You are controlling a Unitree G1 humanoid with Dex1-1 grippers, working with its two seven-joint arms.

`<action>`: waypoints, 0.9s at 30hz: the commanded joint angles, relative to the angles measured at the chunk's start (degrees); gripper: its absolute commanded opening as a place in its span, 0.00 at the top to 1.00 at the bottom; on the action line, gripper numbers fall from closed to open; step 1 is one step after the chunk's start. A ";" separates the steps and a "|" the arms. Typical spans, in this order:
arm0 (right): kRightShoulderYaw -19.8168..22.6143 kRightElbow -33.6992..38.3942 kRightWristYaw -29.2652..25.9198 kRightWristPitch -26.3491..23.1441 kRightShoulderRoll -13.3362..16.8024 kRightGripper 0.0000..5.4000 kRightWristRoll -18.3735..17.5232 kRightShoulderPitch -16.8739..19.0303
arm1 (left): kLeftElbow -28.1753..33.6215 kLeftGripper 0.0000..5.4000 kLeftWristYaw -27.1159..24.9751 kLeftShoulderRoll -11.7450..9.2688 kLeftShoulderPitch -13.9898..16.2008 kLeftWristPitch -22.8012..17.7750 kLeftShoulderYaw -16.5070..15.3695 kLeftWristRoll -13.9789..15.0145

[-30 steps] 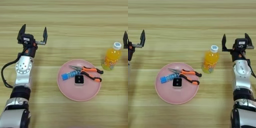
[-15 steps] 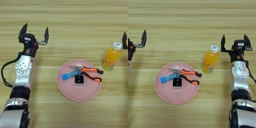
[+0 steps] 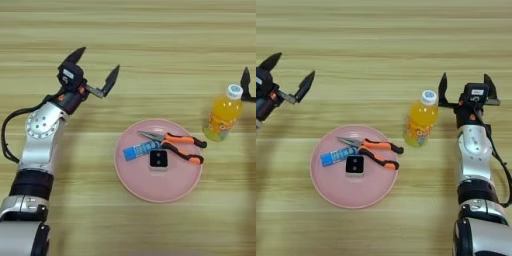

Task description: Move the objects on the table

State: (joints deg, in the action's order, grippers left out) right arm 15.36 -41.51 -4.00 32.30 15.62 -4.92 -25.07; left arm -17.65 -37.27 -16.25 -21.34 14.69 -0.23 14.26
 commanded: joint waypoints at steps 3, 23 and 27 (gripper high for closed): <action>0.19 -0.71 0.30 -0.21 -0.68 0.00 -0.99 -0.38 | 5.14 0.00 -8.84 -4.39 2.22 -9.42 4.26 0.73; -0.24 0.53 0.41 -0.66 -0.80 0.00 -1.12 0.02 | -3.46 0.00 -11.26 -12.01 1.79 -2.02 17.35 -21.52; -0.24 0.60 0.42 -0.70 -0.81 0.00 -1.12 0.03 | -5.82 0.00 -9.96 -11.96 0.10 -1.18 18.75 -24.36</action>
State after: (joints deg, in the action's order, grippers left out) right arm 15.27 -41.34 -3.99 32.09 15.15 -5.89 -25.07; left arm -21.20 -47.83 -27.20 -20.58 13.51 17.17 -7.02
